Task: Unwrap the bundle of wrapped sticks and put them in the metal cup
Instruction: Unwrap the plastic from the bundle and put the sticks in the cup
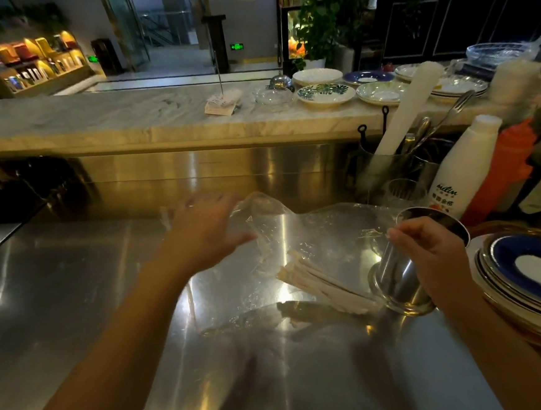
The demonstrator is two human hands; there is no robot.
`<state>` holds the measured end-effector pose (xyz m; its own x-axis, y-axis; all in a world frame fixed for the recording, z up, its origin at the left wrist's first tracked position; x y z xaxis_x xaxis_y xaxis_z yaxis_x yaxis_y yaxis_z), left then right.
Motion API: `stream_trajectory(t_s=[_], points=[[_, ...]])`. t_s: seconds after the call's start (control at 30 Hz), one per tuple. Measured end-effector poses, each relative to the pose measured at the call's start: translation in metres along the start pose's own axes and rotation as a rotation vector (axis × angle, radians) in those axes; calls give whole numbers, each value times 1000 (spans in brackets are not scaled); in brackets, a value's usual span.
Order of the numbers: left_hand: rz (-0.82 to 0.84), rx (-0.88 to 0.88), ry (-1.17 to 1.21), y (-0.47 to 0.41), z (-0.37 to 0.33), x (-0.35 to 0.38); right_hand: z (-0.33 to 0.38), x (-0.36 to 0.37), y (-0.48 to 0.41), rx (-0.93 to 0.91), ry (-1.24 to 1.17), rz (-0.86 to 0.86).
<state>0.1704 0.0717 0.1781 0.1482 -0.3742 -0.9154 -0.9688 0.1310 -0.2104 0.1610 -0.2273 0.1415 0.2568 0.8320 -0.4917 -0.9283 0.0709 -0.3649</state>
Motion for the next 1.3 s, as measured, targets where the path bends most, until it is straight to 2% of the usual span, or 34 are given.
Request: stream_trajectory(t_s=[0.07, 0.13, 0.2, 0.27, 0.33, 0.47, 0.5, 0.6, 0.7, 0.77, 0.83, 1.0, 1.1, 1.3], points=[[-58, 77, 117, -6, -22, 2, 2, 1, 2, -14, -13, 7], [-43, 73, 221, -16, -31, 6, 2, -1, 4, -16, -38, 12], [43, 76, 131, -25, -36, 13, 0, -3, 8, -1, -82, 19], [78, 152, -1, -27, -44, 20, -1, -6, 9, -6, -81, 15], [-4, 241, 42, -24, -53, 16, -3, -10, 10, 8, -62, -1], [-316, 360, 165, -14, -71, -19, -5, -21, 12, 34, -120, -44], [-331, 378, 170, -13, -76, -25, -3, -23, 13, 26, -125, -52], [-134, 385, 132, -17, -85, -20, 2, -25, 12, 8, -122, -79], [-143, 370, 125, -17, -82, -25, 0, -23, 10, 7, -105, -91], [-56, 346, 113, -18, -81, -17, 2, -22, 8, -14, -75, -88], [-57, 332, 103, -17, -77, -16, 4, -19, 8, -16, -70, -93], [-6, 311, 200, -12, -77, -10, 2, -14, 9, 6, -77, -107], [97, 243, 161, -14, -73, 1, 1, -13, 9, 20, -84, -105], [-21, 348, 117, -12, -85, 1, -2, -6, 11, 2, -103, -83]])
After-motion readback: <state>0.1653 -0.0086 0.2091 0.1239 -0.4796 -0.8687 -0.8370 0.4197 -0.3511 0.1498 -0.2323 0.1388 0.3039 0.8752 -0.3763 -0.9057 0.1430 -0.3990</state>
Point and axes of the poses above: each hand's wrist, its own y-axis away from the middle knuckle, its own x-axis out of the palm, z = x × y, the point moved 9 cm from there along -y, towards the middle knuckle, and after that the axes turned 12 degrees about y, right-handed, at the moved point
